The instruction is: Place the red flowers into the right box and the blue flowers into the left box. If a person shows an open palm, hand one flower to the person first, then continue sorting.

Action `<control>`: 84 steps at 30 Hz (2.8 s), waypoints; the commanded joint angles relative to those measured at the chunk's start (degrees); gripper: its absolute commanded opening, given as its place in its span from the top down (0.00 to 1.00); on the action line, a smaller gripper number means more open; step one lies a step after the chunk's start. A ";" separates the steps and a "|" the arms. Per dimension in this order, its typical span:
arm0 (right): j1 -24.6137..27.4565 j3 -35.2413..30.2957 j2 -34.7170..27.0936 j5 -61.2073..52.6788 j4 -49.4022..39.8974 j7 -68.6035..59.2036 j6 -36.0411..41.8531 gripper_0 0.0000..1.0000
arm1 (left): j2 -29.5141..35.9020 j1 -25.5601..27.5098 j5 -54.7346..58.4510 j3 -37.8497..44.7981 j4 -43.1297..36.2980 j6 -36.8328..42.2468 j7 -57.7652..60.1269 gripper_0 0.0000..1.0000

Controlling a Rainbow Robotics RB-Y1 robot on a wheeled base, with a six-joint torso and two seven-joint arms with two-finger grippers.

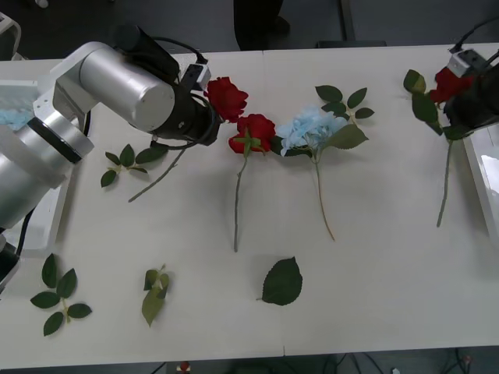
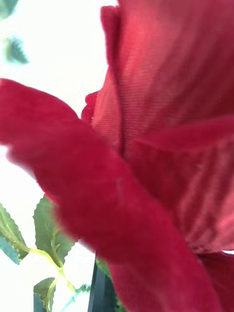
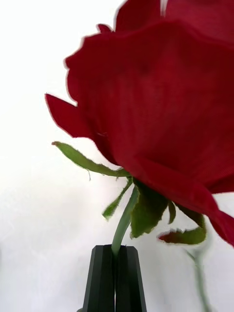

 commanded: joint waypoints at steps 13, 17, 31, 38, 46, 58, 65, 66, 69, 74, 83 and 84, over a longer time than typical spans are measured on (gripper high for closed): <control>-11.07 19.39 -11.08 19.09 20.04 3.37 -24.02 1.00 | 3.22 17.14 14.13 17.49 -28.27 -12.82 15.30 1.00; -12.57 25.20 -11.08 22.69 26.63 3.02 -29.38 1.00 | -0.29 18.72 13.17 17.22 -29.06 -22.14 16.71 1.00; -14.85 38.99 -7.56 17.86 38.06 1.35 -28.41 1.00 | -14.62 23.47 1.21 10.28 -29.41 -45.43 16.35 1.00; -14.85 36.62 -3.08 18.21 40.26 1.08 -27.89 1.00 | -18.66 27.43 -1.42 3.60 -29.50 -57.73 16.09 1.00; -14.94 34.25 -2.47 18.21 40.08 1.52 -27.89 0.57 | -24.82 29.27 -1.86 3.07 -29.32 -58.70 16.18 1.00; -15.03 24.76 -6.69 9.42 32.17 14.80 -19.10 0.04 | -27.01 29.36 -0.63 3.07 -26.95 -60.98 15.91 1.00; -15.03 16.67 -10.29 -7.28 23.03 28.86 -4.86 0.00 | -26.84 29.36 1.48 2.99 -26.95 -60.98 16.00 1.00; -14.94 16.32 -10.64 -10.79 21.80 30.44 -2.84 0.00 | -26.84 29.36 1.48 2.99 -26.95 -60.98 16.00 1.00; -14.50 15.97 -11.26 -18.44 19.34 33.78 0.59 0.00 | -26.84 29.36 1.48 2.99 -26.95 -60.98 16.00 1.00; -10.28 15.70 -11.26 -32.41 12.48 36.33 5.34 0.00 | -26.84 29.36 1.48 2.99 -26.95 -60.98 16.00 1.00; -0.70 15.44 -11.52 -63.26 6.07 35.19 9.91 0.00 | -26.84 29.36 1.48 2.99 -26.95 -60.98 16.00 1.00; -0.26 15.35 -11.52 -64.93 5.72 35.01 10.35 0.00 | -26.84 29.36 1.48 2.99 -26.95 -60.98 16.00 1.00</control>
